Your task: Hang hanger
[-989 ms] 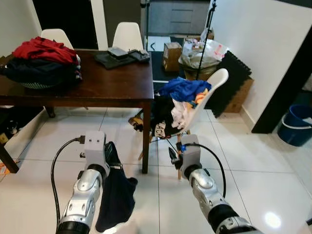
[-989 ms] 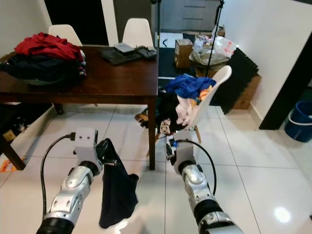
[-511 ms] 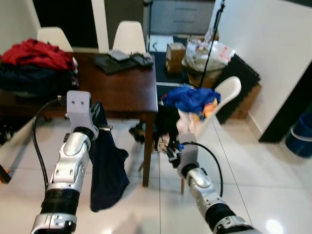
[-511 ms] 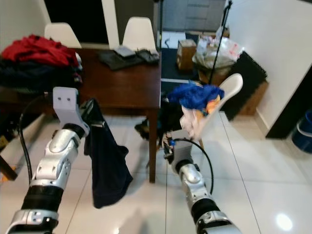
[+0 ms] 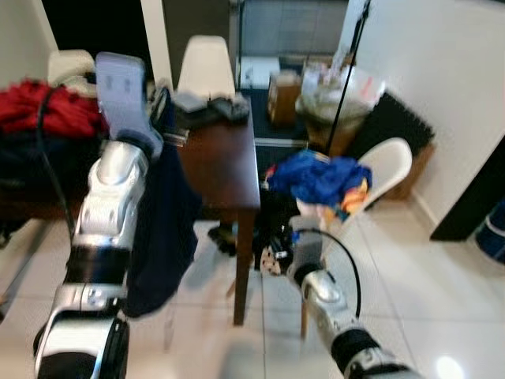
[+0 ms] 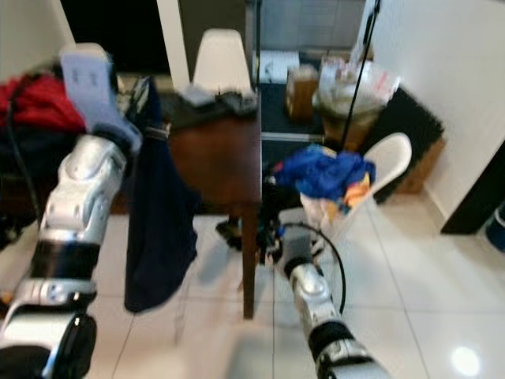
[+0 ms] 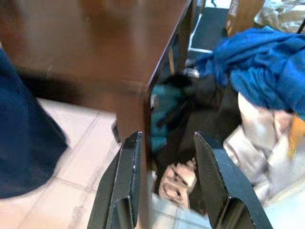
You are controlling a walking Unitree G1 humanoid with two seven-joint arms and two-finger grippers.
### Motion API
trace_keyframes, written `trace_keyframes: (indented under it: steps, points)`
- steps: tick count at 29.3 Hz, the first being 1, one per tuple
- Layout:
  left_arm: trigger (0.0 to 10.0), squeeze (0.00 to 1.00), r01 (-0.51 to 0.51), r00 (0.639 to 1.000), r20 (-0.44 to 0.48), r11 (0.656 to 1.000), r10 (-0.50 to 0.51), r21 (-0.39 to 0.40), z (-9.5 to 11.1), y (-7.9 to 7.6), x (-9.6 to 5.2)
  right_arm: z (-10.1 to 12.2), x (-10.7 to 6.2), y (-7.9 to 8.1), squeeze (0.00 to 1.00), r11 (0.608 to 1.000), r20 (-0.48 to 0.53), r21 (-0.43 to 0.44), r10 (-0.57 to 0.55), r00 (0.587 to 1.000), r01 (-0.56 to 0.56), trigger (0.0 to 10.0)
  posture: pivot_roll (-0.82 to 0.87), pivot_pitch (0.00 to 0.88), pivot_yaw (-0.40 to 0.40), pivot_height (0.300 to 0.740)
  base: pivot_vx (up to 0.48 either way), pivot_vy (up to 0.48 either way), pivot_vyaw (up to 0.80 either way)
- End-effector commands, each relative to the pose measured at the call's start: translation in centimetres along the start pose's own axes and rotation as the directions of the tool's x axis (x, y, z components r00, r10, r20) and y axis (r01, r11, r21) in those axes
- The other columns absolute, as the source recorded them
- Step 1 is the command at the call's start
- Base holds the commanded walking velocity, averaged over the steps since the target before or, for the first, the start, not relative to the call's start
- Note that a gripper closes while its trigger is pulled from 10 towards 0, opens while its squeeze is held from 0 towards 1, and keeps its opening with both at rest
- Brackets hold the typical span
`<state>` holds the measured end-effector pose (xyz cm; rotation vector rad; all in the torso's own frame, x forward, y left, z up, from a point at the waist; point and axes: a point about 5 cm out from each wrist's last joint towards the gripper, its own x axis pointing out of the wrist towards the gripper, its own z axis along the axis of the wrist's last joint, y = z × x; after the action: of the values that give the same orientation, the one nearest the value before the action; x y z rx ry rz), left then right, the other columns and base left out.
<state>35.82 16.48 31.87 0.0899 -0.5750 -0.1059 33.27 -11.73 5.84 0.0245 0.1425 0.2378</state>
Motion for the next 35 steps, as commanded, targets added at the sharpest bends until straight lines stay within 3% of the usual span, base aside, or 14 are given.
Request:
trace_keyframes:
  steps: [1, 3, 4, 6, 13, 17, 22, 26, 27, 30, 32, 33, 34, 35]
  points:
    - [10.0, 0.00, 0.009, 0.998, 0.060, 1.000, -0.010, 0.028, 1.9, 0.5, 0.6, 0.2, 0.1, 0.7, 0.00, 0.994, 0.025, 0.101, 0.030, 0.999, -0.032, 10.0, 0.08, 0.000, -0.041, 0.740, 0.450, 0.000, 0.00]
    - [10.0, 0.00, 0.016, 0.996, 0.092, 0.999, -0.019, 0.038, 3.2, 0.8, 1.0, 2.2, 0.6, 1.3, 0.00, 0.945, 0.143, 0.304, 0.079, 0.987, -0.120, 10.0, 0.09, 0.000, -0.037, 0.740, 0.454, 0.000, 0.00]
    - [10.0, 0.00, 0.016, 0.996, 0.092, 0.999, -0.019, 0.038, 3.2, 0.8, 1.0, 2.2, 0.6, 1.3, 0.00, 0.945, 0.143, 0.304, 0.079, 0.987, -0.120, 10.0, 0.09, 0.000, -0.037, 0.740, 0.454, 0.000, 0.00]
    - [10.0, 0.00, 0.015, 0.992, 0.123, 0.999, -0.021, 0.051, 4.4, 1.2, 1.4, 4.6, 0.8, 1.9, 0.00, 0.878, 0.273, 0.411, 0.138, 0.952, -0.245, 10.0, 0.08, 0.000, -0.032, 0.740, 0.456, 0.000, 0.00]
    - [10.0, 0.00, 0.012, 0.984, 0.175, 0.996, -0.029, 0.093, 6.4, 1.7, 2.0, 5.9, 0.9, 2.5, 0.00, 0.879, 0.316, 0.343, 0.224, 0.922, -0.331, 10.0, 0.08, 0.000, -0.029, 0.740, 0.462, 0.000, 0.00]
    - [10.0, 0.00, -0.041, 0.973, 0.230, 0.977, -0.008, 0.207, 8.9, 4.0, 2.3, 5.5, 1.0, 2.6, 0.00, 0.895, 0.293, 0.309, 0.232, 0.928, -0.321, 10.0, 0.09, 0.000, -0.033, 0.740, 0.464, 0.000, 0.00]
    - [10.0, 0.00, -0.076, 0.980, 0.198, 0.958, 0.021, 0.276, 8.6, 5.9, 1.9, 5.3, 1.0, 2.6, 0.00, 0.898, 0.285, 0.312, 0.225, 0.932, -0.312, 10.0, 0.09, 0.000, -0.033, 0.740, 0.462, 0.000, 0.00]
    - [10.0, 0.00, -0.009, 1.000, -0.003, 0.940, 0.011, 0.342, 4.9, 6.7, 1.2, 5.2, 0.9, 2.5, 0.00, 0.893, 0.274, 0.326, 0.225, 0.935, -0.310, 10.0, 0.10, 0.000, -0.033, 0.740, 0.433, 0.000, 0.00]
    - [10.0, 0.00, 0.075, 0.994, -0.103, 0.927, -0.040, 0.367, 3.0, 6.3, 0.6, 5.2, 0.8, 2.4, 0.00, 0.890, 0.271, 0.331, 0.228, 0.935, -0.313, 10.0, 0.10, 0.000, -0.032, 0.740, 0.000, 0.000, 0.00]
    - [10.0, 0.00, 0.285, 0.920, -0.367, 0.882, -0.141, 0.375, -2.6, 5.0, -1.8, 5.2, 0.7, 2.2, 0.00, 0.889, 0.265, 0.338, 0.226, 0.938, -0.310, 10.0, 0.10, 0.000, -0.030, 0.740, 0.000, 0.000, 0.00]
    - [10.0, 0.00, 0.303, 0.907, -0.394, 0.880, -0.148, 0.366, -3.3, 4.9, -2.2, 5.2, 0.7, 2.2, 0.00, 0.890, 0.264, 0.337, 0.225, 0.938, -0.308, 10.0, 0.10, 0.000, -0.030, 0.740, 0.000, 0.000, 0.00]
    - [10.0, 0.00, 0.341, 0.885, -0.442, 0.852, -0.148, 0.397, -4.5, 4.8, -2.8, 5.2, 0.7, 2.1, 0.00, 0.892, 0.263, 0.336, 0.220, 0.939, -0.303, 10.0, 0.09, 0.000, -0.027, 0.740, 0.000, 0.000, 0.00]
    - [10.0, 0.00, 0.341, 0.885, -0.442, 0.852, -0.148, 0.397, -4.5, 4.8, -2.8, 5.2, 0.7, 2.1, 0.00, 0.892, 0.263, 0.336, 0.220, 0.939, -0.303, 10.0, 0.09, 0.000, -0.027, 0.740, 0.000, 0.000, 0.00]
    - [10.0, 0.00, 0.399, 0.854, -0.501, 0.797, -0.143, 0.453, -6.2, 4.7, -3.8, 5.2, 0.6, 1.9, 0.00, 0.895, 0.263, 0.335, 0.211, 0.941, -0.295, 10.0, 0.09, 0.000, -0.028, 0.740, 0.000, 0.000, 0.00]
